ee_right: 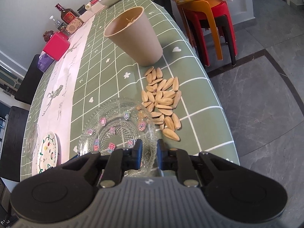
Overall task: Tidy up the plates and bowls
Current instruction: 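Grasp the rim of the clear glass plate with the right tool while the left tool grips it too, then lift the clear glass plate and carry it toward the bowl stack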
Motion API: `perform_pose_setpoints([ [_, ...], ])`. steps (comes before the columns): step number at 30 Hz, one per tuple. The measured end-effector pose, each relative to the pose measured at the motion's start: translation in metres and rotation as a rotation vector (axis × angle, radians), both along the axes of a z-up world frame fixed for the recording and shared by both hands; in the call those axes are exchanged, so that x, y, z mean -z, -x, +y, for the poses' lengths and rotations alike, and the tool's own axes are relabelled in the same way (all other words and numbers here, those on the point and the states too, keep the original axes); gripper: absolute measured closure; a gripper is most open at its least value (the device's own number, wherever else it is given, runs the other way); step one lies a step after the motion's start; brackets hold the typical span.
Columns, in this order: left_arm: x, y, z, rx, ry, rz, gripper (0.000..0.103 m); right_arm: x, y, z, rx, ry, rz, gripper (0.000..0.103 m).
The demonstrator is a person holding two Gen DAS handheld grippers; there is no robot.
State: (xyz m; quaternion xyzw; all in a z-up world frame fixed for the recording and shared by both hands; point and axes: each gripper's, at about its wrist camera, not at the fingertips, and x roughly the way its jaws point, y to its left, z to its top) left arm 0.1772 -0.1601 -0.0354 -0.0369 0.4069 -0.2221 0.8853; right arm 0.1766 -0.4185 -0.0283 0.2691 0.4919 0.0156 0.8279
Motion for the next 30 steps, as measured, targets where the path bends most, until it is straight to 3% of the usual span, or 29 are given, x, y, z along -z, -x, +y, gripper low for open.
perform_pose_setpoints([
  [7, -0.015, 0.007, 0.019, -0.028, 0.098, -0.038, 0.074, 0.002, 0.012, 0.002, 0.065, -0.095, 0.007, 0.089],
  [17, -0.020, 0.025, 0.040, -0.108, 0.034, -0.062, 0.074, -0.007, 0.023, 0.041, 0.017, -0.066, -0.038, 0.089],
  [24, -0.026, 0.039, 0.067, -0.120, 0.072, -0.041, 0.074, -0.014, 0.037, 0.061, -0.036, -0.062, -0.082, 0.089],
  [30, -0.036, 0.064, 0.076, -0.091, 0.040, -0.115, 0.074, -0.023, 0.055, 0.072, -0.073, -0.059, -0.115, 0.088],
])
